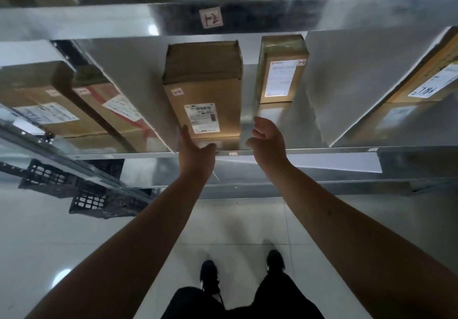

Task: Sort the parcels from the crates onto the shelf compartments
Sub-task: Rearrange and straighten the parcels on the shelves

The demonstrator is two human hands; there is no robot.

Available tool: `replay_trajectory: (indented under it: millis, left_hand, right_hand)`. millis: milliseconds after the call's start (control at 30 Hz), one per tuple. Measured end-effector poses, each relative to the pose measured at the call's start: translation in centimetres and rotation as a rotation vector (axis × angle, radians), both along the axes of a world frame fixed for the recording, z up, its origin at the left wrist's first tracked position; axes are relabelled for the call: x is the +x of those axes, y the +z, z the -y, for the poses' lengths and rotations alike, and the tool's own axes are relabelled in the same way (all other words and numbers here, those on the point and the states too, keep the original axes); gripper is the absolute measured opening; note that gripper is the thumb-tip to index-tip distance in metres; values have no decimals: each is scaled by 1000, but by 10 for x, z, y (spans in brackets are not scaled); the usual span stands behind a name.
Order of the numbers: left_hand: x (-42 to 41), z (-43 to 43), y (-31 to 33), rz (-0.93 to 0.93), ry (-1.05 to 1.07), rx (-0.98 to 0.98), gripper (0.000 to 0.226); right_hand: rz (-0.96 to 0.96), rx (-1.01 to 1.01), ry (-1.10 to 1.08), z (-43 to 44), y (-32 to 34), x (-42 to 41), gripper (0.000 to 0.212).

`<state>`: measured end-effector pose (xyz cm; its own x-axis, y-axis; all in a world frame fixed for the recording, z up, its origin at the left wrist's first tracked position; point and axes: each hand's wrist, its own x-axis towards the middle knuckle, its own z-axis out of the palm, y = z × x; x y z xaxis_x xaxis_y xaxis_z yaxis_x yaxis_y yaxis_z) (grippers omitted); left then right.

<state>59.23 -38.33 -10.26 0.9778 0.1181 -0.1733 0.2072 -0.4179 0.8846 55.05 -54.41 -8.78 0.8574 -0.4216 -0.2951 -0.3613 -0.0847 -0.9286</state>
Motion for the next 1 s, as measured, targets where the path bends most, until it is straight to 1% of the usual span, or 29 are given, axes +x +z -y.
replay_trajectory:
  millis: [67, 133, 200, 267, 367, 400, 433, 500, 533, 633, 667, 733, 800, 1000]
  left_hand:
    - [10, -13, -2, 10, -33, -55, 77]
    - [21, -22, -7, -20, -30, -108, 88]
    - [33, -26, -9, -42, -17, -83, 99]
    - [42, -28, -15, -68, -11, -73, 106]
    - [53, -31, -26, -103, -10, -88, 112]
    - [56, -31, -27, -82, -10, -100, 112]
    - [58, -32, -25, -43, -19, -110, 106]
    - [60, -30, -12, 73, -26, -102, 81]
    - [63, -28, -11, 98, -19, -104, 78]
    - [78, -19, -13, 23, -36, -135, 98]
    - [87, -17, -17, -4, -51, -174, 99]
    - [110, -14, -30, -70, -71, -160, 93]
    - [132, -11, -39, -166, -56, -134, 95]
    - [157, 15, -33, -199, 72, -257, 80]
  right_hand:
    - [-3, -9, -29, -19, -1, 10, 64]
    - [1, -46, -63, -35, -8, 20, 58]
    - [-3, -97, -90, -47, -14, 30, 51]
    - [-20, -108, -111, -55, -15, 37, 54]
    - [-41, -60, -129, -61, -12, 44, 67]
    - [-48, -54, -130, -61, -12, 47, 70]
    - [-58, -57, -131, -61, -13, 50, 71]
    - [-64, -65, -128, -63, -16, 57, 71]
    - [-65, -73, -126, -64, -18, 61, 72]
    - [-67, -117, -130, -63, -20, 79, 71]
    - [-65, -126, -130, -60, -21, 86, 72]
    - [-65, -142, -118, -55, -23, 102, 76]
    - [-75, -171, -88, -51, -24, 113, 81]
    - [-82, -173, -54, -38, -22, 134, 89]
